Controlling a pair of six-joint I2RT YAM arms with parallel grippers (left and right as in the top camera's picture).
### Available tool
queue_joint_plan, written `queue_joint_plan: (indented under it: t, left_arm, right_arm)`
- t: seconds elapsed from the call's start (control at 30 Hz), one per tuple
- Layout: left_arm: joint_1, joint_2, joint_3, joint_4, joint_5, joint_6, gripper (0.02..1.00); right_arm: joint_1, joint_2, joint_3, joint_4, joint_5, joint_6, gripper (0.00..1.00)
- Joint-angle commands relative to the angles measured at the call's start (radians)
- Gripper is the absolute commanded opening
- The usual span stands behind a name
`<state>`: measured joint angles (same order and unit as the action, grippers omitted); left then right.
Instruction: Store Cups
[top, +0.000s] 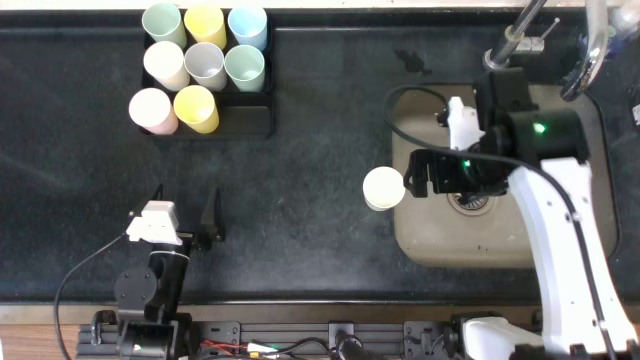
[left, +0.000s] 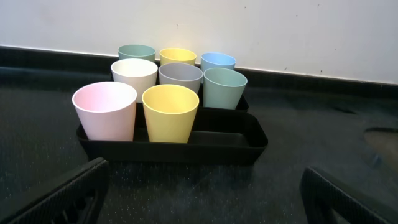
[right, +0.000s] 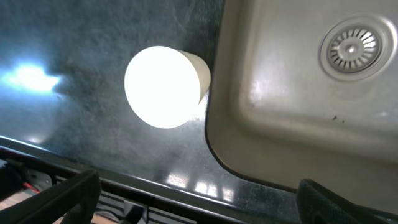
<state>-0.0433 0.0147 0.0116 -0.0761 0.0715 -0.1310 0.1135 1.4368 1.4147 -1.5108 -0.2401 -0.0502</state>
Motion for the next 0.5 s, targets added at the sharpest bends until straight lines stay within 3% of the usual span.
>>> queue_joint_plan:
  t: [0.03,0.27,0.5]
  left_arm:
    - [0.002,-0.013,-0.003,-0.001,0.005,-0.008,0.998]
    - [0.002,-0.013,-0.003,-0.001,0.005,-0.008,1.0]
    - [0.002,-0.012,-0.003,-0.001,0.005,-0.008,1.0]
  right_arm:
    - [0.037,0.058,0.024,-0.007,0.014,-0.021,0.998]
    - [0.077,0.157,0.021,0.001,0.121,0.021,0.996]
    - [0.085,0.24,0.02,0.013,0.138,0.021,0.998]
